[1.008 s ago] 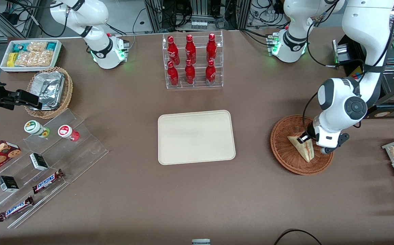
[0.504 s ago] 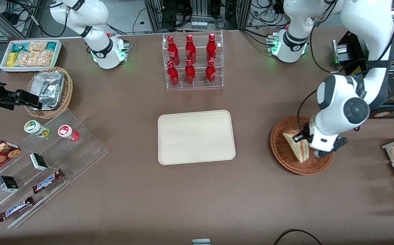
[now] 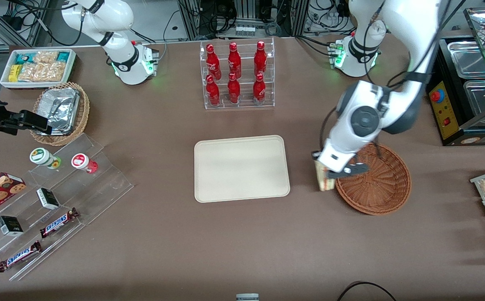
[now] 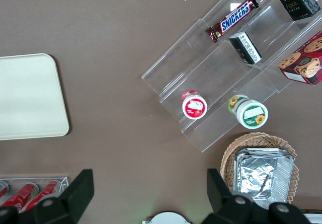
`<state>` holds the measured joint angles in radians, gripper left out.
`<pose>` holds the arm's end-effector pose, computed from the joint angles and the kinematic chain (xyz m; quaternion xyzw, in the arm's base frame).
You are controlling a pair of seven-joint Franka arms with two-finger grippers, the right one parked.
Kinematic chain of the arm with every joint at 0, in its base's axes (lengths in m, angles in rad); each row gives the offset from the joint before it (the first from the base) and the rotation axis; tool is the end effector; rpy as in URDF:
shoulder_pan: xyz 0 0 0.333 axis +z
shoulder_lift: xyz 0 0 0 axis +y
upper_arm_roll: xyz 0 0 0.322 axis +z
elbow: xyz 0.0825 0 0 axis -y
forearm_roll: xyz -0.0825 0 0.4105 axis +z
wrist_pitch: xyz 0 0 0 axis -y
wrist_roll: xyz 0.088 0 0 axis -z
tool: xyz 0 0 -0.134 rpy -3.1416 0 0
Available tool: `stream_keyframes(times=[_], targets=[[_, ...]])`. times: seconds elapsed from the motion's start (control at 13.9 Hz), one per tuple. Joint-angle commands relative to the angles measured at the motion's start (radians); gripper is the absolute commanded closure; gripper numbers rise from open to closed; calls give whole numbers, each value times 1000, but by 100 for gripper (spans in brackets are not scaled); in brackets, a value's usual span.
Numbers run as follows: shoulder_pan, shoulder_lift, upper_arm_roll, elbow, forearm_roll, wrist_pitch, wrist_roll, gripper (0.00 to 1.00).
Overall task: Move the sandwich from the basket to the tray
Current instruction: 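Carry the sandwich with the left gripper over the cream tray, then lower the sandwich onto the tray and open the left gripper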
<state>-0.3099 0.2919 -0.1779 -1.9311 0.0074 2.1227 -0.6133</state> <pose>0.5512 -0.2889 0.2947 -0.9966 -0.0630 0.0525 0.0058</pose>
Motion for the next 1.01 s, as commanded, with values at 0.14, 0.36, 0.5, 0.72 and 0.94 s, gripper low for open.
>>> stream_keyframes(times=[0.14,0.36,0.5,0.72,0.94], targets=[[-168,156,14,199,17,-23,-166,100],[-234,231,14,289,17,-23,-241,100],[-267,300,14,371,17,-23,-288,100],[-305,404,14,489,8,-43,-362,100],[-328,463,14,560,6,-43,-394,100]])
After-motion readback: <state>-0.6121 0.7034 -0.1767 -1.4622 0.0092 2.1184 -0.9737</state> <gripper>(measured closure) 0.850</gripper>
